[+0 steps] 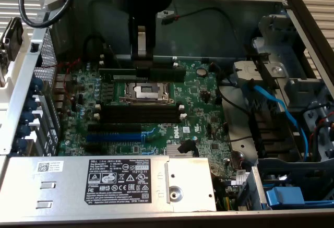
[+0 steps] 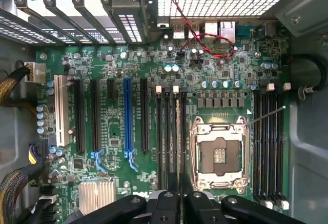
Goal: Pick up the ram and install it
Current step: 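Insert the ram into the slot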
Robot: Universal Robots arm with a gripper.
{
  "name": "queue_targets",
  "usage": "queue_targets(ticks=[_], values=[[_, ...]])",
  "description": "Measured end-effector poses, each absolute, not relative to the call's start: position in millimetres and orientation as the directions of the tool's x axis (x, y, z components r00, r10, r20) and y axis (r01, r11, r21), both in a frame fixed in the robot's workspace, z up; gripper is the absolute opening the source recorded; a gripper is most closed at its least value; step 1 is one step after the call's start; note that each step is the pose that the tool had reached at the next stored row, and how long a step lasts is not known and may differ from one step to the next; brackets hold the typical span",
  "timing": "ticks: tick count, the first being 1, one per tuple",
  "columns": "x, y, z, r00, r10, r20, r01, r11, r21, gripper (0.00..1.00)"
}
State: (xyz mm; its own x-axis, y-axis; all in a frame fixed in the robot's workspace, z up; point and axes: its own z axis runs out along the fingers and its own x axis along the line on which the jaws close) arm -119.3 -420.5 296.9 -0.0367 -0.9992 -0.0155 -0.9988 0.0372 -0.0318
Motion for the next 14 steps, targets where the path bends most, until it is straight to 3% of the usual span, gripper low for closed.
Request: queue_targets(ticks=[14], values=[[-119, -423, 279, -0.037, -0.999, -0.01, -0.999, 0.037, -0.032, 0.13]])
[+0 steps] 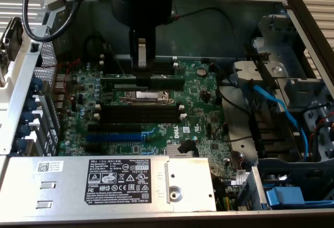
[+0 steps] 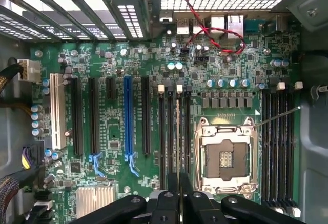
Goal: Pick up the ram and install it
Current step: 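Insert the ram into the slot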
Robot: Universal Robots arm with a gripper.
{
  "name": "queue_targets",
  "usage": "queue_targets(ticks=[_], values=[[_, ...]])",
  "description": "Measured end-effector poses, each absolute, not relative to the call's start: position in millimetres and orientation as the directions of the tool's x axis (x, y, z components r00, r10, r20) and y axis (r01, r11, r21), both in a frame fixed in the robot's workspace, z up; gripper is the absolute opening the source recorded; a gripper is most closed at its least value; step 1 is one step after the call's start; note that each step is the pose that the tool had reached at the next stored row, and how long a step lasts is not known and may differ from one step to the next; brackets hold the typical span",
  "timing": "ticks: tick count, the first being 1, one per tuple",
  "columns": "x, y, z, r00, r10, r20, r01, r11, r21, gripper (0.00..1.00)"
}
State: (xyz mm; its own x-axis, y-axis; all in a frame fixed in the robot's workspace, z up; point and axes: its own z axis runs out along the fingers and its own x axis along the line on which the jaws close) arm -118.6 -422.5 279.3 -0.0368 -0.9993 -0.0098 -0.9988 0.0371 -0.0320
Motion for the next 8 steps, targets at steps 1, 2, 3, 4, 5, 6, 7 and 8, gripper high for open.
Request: queue_targets(ticks=[1, 2, 3, 4, 5, 6, 7, 8], values=[[-118.5, -422.6, 278.1, -0.037, -0.999, -0.009, -0.999, 0.037, -0.032, 0.13], [-118.3, -422.6, 276.8, -0.037, -0.999, -0.009, -0.999, 0.037, -0.032, 0.13], [-118.3, -422.6, 275.8, -0.037, -0.999, -0.008, -0.999, 0.037, -0.032, 0.13], [-118.3, -422.7, 275.0, -0.037, -0.999, -0.008, -0.999, 0.037, -0.032, 0.13], [-118.3, -422.7, 274.0, -0.037, -0.999, -0.008, -0.999, 0.037, -0.032, 0.13], [-118.3, -422.7, 273.1, -0.037, -0.999, -0.008, -0.999, 0.037, -0.032, 0.13], [-118.2, -422.8, 272.1, -0.037, -0.999, -0.008, -0.999, 0.037, -0.032, 0.13], [-118.1, -423.5, 271.3, -0.037, -0.999, -0.008, -0.999, 0.037, -0.032, 0.13]])
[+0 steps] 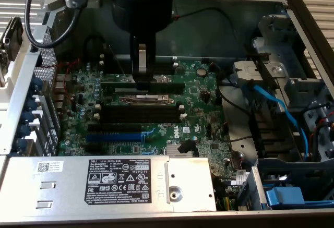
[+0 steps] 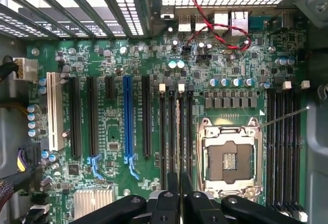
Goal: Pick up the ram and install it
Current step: 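Insert the ram into the slot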
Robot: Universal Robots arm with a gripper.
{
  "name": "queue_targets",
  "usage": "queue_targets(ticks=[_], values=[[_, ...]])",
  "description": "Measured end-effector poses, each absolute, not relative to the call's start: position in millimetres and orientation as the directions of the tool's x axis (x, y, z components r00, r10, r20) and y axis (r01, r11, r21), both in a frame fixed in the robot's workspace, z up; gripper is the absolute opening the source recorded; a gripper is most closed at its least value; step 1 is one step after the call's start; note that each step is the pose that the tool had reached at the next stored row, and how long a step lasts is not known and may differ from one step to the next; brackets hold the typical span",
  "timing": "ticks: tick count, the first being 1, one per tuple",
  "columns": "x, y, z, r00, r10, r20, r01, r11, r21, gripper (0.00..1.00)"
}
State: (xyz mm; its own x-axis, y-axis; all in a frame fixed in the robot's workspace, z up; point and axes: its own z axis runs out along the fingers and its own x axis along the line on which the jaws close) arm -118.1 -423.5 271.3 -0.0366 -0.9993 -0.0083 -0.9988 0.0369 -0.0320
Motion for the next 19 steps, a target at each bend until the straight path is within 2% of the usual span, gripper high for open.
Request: queue_targets(ticks=[13, 19], values=[[-117.2, -429.8, 265.1, -0.037, -0.999, -0.007, -0.999, 0.037, -0.03, 0.13], [-115.8, -429.4, 263.8, -0.037, -0.999, 0.002, -0.999, 0.037, -0.001, 0.13]])
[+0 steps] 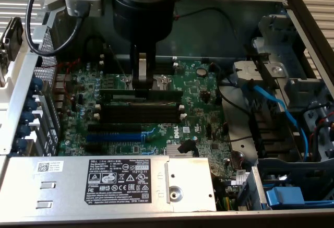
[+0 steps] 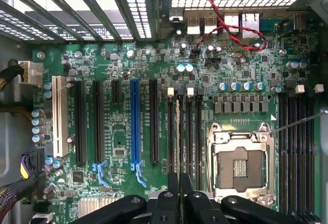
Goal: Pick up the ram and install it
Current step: 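Insert the ram into the slot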
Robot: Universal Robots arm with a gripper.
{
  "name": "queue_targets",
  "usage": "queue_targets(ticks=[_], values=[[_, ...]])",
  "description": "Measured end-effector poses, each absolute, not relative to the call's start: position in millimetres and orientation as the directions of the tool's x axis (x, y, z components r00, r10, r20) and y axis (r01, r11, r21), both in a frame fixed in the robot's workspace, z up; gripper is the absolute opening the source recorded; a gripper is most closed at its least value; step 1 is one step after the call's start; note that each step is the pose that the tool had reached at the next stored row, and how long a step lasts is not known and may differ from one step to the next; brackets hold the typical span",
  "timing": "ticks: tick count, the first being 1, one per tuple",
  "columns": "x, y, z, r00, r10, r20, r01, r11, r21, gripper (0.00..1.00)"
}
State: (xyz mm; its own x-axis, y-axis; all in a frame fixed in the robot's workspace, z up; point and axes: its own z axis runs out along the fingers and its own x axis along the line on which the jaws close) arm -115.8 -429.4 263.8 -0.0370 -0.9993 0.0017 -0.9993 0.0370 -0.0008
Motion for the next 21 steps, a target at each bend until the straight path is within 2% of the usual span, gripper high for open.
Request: queue_targets(ticks=[7, 21], values=[[-116, -422, 263, -0.037, -0.999, 0.022, -0.999, 0.037, -0.002, 0.13], [-116, -423, 252, -0.037, -0.999, 0.033, -0.999, 0.037, -0.002, 0.13]])
